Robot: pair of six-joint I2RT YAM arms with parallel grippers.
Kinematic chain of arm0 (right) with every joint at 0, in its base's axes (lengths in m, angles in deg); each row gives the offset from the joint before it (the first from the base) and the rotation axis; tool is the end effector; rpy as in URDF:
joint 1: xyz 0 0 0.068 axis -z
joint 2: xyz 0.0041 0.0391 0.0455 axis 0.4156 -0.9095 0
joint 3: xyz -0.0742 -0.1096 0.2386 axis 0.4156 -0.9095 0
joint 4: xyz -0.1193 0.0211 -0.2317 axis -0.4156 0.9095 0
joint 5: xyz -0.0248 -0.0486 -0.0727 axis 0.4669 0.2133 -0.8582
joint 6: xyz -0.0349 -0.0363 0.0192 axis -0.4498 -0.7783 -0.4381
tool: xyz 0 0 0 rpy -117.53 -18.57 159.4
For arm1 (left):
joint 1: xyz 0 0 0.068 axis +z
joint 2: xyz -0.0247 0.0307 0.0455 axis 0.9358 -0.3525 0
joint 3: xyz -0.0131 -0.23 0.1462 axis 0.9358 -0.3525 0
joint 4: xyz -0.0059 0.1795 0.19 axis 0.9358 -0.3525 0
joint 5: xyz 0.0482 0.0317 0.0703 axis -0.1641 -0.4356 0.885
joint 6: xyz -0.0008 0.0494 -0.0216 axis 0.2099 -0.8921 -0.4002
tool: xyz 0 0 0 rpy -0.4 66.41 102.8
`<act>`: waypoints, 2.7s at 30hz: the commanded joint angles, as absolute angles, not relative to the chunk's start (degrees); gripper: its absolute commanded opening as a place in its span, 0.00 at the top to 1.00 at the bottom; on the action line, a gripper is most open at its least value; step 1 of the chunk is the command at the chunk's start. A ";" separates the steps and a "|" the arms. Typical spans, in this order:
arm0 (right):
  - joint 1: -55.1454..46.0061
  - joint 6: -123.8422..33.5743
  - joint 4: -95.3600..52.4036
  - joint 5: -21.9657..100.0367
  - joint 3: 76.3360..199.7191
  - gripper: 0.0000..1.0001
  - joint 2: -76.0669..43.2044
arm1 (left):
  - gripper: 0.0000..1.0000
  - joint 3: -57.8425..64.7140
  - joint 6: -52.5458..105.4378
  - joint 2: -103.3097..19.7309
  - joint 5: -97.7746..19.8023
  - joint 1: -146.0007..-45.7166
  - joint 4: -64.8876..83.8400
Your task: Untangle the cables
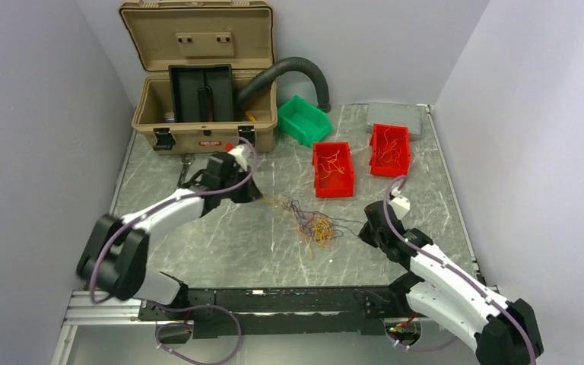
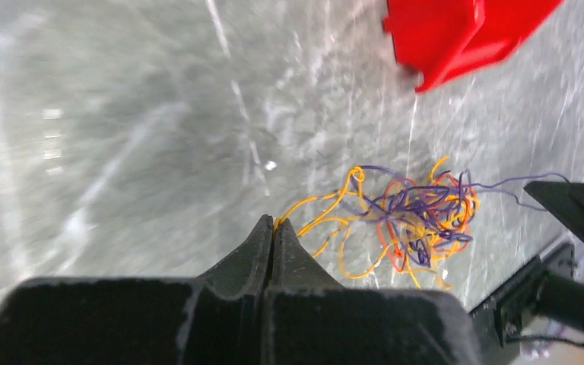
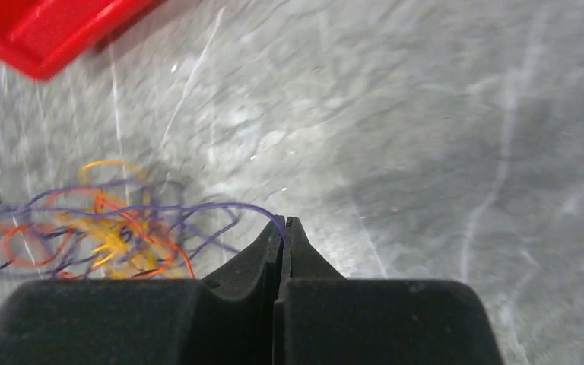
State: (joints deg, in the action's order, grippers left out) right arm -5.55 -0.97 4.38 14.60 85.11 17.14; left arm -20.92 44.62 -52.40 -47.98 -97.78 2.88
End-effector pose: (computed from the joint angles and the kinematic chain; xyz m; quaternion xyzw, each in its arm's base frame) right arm 0.1409 0.0697 0.1756 0.2167 0.9090 0.1087 0.3390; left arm 0.2682 -0.1572 0.1993 0.0496 0.9063 -0.3130 0.2798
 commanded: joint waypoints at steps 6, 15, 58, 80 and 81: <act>-5.22 18.85 23.41 -5.73 89.42 1.00 25.56 | 1.00 -30.34 49.39 -26.97 -24.74 -95.19 0.39; -5.24 -6.32 6.40 9.76 86.31 0.95 37.45 | 1.00 -35.15 46.47 -13.73 -21.17 -95.13 2.94; -18.67 -28.83 -59.42 34.65 91.47 1.00 -14.31 | 1.00 -13.48 35.69 -11.90 -32.57 -97.88 -10.35; -15.27 -0.89 13.55 -5.21 93.63 1.00 21.25 | 1.00 -7.19 41.51 -12.39 1.29 -97.07 -28.22; -15.28 2.97 17.40 -7.14 94.98 1.00 20.77 | 1.00 -7.13 42.46 -12.63 2.40 -97.12 -28.56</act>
State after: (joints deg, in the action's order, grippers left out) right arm -15.87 -8.46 -1.06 2.77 89.20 22.59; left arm -10.91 39.03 -10.74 -6.87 -97.41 -24.29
